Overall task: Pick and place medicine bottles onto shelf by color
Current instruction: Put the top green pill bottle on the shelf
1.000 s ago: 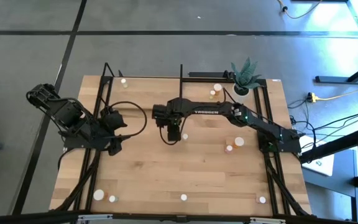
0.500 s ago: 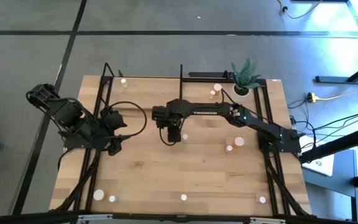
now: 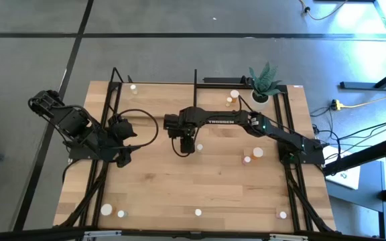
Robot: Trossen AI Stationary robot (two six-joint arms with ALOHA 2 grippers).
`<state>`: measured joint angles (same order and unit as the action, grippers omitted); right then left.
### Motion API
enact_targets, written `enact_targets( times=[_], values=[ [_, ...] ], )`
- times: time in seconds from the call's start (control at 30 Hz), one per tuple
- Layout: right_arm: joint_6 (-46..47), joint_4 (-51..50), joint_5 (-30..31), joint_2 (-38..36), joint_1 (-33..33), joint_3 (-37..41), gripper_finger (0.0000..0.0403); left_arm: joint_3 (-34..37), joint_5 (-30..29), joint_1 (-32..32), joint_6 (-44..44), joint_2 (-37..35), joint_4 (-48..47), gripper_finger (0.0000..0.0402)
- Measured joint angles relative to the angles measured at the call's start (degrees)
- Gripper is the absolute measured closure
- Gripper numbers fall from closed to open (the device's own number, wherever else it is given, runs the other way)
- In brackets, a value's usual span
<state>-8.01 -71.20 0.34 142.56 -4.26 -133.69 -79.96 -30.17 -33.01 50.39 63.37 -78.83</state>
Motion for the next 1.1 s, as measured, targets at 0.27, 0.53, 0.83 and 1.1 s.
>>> enact_targets(
  times=[0.27,0.53,0.83,1.1],
  values=[
    [0.27,0.05,0.02,0.00,0.01,-0.19,0.0170,0.00,0.00,-0.01,-0.01,0.00,0.00,0.0168],
    [0.22,-2.11,0.04,-1.06,-0.19,-1.33,0.0167,0.00,0.00,-0.02,0.00,0.00,-0.02,0.0168],
    [2.75,-5.72,0.20,-6.67,0.44,-1.27,0.0166,0.00,-0.04,0.00,0.00,0.20,0.01,0.0168],
    [6.32,-5.46,0.01,-16.29,3.56,-1.29,0.0166,0.00,-0.34,1.00,-4.36,2.69,2.41,0.0168]
  ],
)
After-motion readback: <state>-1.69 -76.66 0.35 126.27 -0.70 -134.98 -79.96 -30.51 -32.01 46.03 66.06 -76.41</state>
